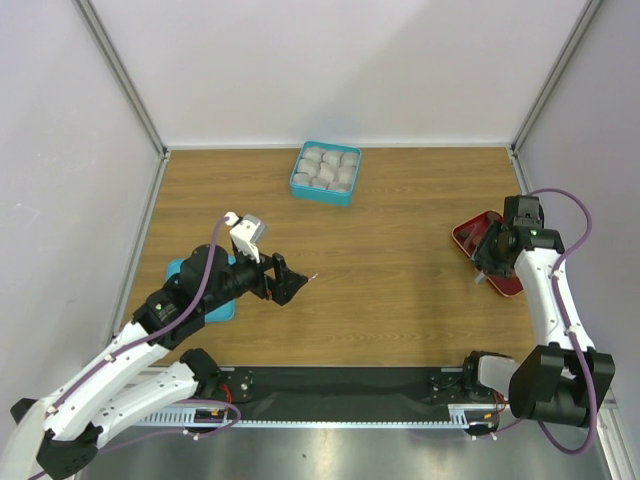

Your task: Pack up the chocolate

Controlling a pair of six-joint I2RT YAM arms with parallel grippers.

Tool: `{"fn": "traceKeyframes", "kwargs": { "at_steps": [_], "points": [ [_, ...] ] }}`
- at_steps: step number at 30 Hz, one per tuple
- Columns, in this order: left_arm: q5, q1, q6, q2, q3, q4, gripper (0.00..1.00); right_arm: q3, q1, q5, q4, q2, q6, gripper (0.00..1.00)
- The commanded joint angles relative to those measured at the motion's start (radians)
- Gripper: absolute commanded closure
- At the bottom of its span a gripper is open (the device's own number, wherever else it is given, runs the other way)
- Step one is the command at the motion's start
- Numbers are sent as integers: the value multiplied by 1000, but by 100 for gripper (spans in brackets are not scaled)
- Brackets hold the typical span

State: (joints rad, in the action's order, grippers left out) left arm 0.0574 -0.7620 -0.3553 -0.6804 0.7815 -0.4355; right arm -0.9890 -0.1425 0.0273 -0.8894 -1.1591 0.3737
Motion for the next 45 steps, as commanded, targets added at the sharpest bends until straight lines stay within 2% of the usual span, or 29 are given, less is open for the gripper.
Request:
{"fn": "traceKeyframes", "kwargs": {
  "at_steps": [1,12,17,23,28,31,34,45],
  "points": [
    [10,-2,21,2,12,30,0,1,-6,-9,40,-8,8,56],
    [2,-2,19,5,10,27,0,3,-8,0,37,-17,8,57],
    [1,-2,19,7,9,29,0,-10,-9,16,21,-7,-1,66],
    [-1,-2,19,15,9,26,0,-2,-11,20,20,-27,-10,63],
    [-5,-2,22,16,9,24,0,-5,-12,2,32,-14,-12,72],
    [-5,-2,22,16,9,24,0,-45,-12,3,11,-8,-13,79],
    [-7,-2,22,16,12,24,0,-100,-11,3,-16,4,-15,82],
    [-14,-2,30,13,33,6,0,-234,-11,-18,-66,16,-21,81]
  ]
}}
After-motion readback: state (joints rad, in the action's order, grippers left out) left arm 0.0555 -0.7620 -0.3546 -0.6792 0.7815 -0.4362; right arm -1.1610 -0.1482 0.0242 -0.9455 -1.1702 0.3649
